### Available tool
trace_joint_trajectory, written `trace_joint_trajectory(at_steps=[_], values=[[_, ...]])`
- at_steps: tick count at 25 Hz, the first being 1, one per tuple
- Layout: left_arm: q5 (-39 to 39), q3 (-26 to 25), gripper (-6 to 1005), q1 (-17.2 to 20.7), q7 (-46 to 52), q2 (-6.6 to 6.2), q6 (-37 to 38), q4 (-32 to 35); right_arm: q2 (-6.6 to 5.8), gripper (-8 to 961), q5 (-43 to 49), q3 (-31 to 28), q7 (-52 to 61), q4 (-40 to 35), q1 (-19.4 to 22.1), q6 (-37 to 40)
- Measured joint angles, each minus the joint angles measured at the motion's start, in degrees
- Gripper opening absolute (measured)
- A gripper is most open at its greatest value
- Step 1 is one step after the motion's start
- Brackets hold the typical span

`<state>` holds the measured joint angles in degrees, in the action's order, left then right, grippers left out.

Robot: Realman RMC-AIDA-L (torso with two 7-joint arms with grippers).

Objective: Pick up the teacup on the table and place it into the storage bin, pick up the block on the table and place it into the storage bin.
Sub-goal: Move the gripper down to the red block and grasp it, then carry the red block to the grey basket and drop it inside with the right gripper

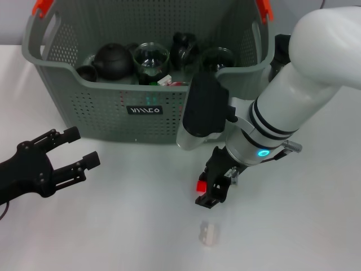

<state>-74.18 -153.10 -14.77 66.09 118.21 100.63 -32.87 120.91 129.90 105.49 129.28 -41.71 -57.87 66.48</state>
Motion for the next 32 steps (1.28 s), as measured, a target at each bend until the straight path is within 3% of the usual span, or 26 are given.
trace_joint_trajectory(at_steps=[11,17,22,28,32], values=[[0.0,0.09,824,-0.02,0.0,0.08,0.0,0.0,0.12,545,-0.18,-0.2,0.59,0.83,0.06,-2.02],[0.0,0.2,825,-0.09,0.0,0.18,-0.14,0.0,0.12,478,-0.18,0.02,0.62,0.84,0.09,-2.01],[0.0,0.29,825,-0.09,0.0,0.18,-0.2,0.0,0.12,279,-0.18,0.2,0.65,0.84,0.06,-1.76],[0.0,0.23,824,-0.09,0.0,0.18,-0.23,0.0,0.12,121,-0.15,0.06,0.65,0.64,0.04,-1.59],[0.0,0.16,825,-0.09,0.0,0.18,-0.26,0.0,0.08,131,-0.17,-0.14,0.65,0.26,0.04,-1.1]])
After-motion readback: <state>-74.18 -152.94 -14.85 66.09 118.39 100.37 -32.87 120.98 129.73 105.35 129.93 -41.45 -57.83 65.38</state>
